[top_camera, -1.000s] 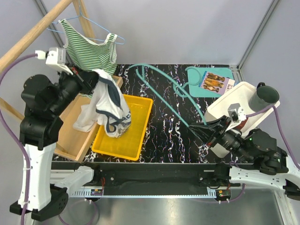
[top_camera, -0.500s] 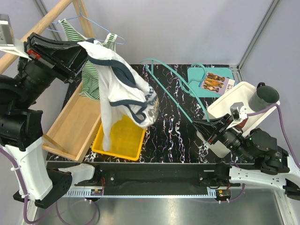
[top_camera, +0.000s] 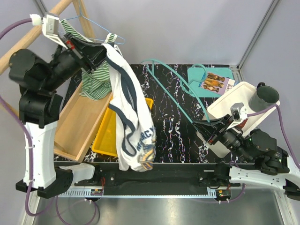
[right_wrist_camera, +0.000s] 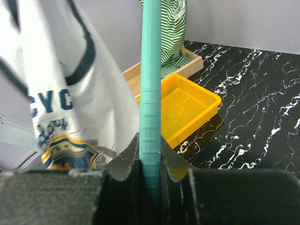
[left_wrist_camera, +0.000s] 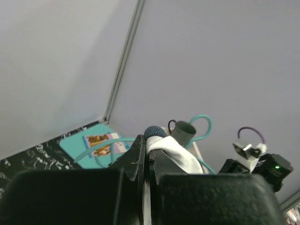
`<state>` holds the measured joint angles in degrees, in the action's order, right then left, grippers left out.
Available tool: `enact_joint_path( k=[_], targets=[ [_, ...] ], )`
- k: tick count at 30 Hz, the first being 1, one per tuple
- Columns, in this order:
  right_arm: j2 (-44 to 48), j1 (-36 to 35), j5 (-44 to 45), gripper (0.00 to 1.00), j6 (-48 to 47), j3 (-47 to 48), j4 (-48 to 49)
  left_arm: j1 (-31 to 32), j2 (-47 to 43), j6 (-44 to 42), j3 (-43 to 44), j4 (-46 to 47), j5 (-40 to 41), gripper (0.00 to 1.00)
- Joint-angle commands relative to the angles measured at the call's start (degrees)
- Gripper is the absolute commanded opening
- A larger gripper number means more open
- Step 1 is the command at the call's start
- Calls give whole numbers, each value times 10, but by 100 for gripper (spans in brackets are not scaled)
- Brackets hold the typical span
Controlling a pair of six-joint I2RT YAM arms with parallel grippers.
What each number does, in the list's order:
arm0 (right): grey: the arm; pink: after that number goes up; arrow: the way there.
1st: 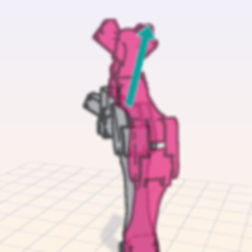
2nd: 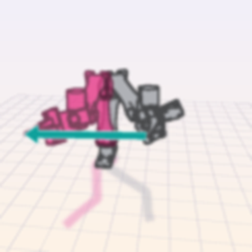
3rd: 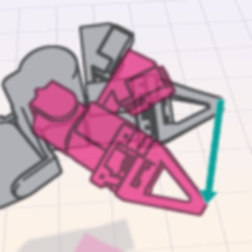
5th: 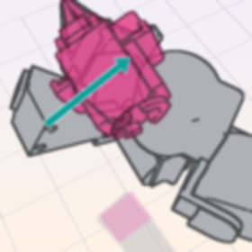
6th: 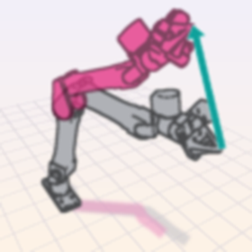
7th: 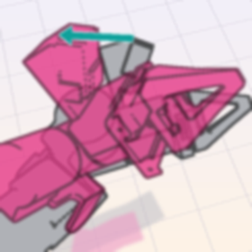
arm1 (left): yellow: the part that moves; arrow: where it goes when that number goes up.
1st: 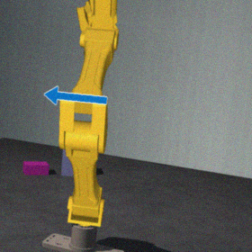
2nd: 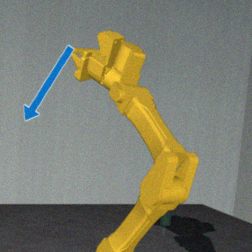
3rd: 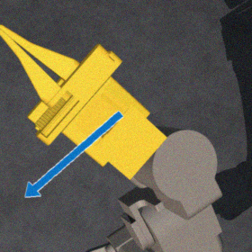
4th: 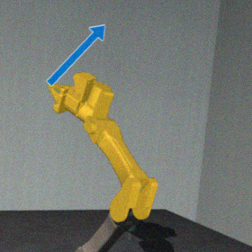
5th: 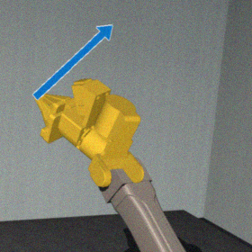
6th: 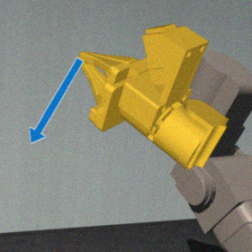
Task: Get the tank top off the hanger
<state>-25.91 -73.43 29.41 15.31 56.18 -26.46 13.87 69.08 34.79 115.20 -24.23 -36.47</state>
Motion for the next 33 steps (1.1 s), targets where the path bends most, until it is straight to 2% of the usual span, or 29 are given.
enact_joint_path(
  k=[1, 5, 9, 13, 16, 17, 23, 26, 32, 33],
  targets=[
    [11, 1, 12, 0, 5, 2, 11, -16, 27, -49, 38, -27, 44, 0],
    [19, 1, 15, 0, 6, 1, 5, -24, 50, -88, 99, -57, 90, 0],
    [24, 2, 19, 0, 7, -2, 3, -25, 71, -112, 141, -70, 102, 0],
    [17, 2, 17, 0, 9, -2, 4, -24, 49, -113, 85, -70, 92, 0],
    [9, 2, 15, 0, 12, -3, 5, -24, -4, -110, -35, -55, 102, 0],
    [6, 1, 14, 0, 13, -4, 5, -24, -20, -110, -108, -50, 108, 0],
    [-5, 2, 14, 0, 17, -5, 10, -25, -145, -130, -366, -32, 173, 0],
    [-12, 1, 14, 0, 18, -5, 13, -24, -190, -128, -464, -33, 179, 0],
    [-33, 1, 14, 0, 32, -11, 22, -25, -234, -95, -621, -33, 245, 0],
    [-42, 1, 14, 0, 34, -12, 28, -25, -233, -77, -637, -36, 276, 0]
  ],
)
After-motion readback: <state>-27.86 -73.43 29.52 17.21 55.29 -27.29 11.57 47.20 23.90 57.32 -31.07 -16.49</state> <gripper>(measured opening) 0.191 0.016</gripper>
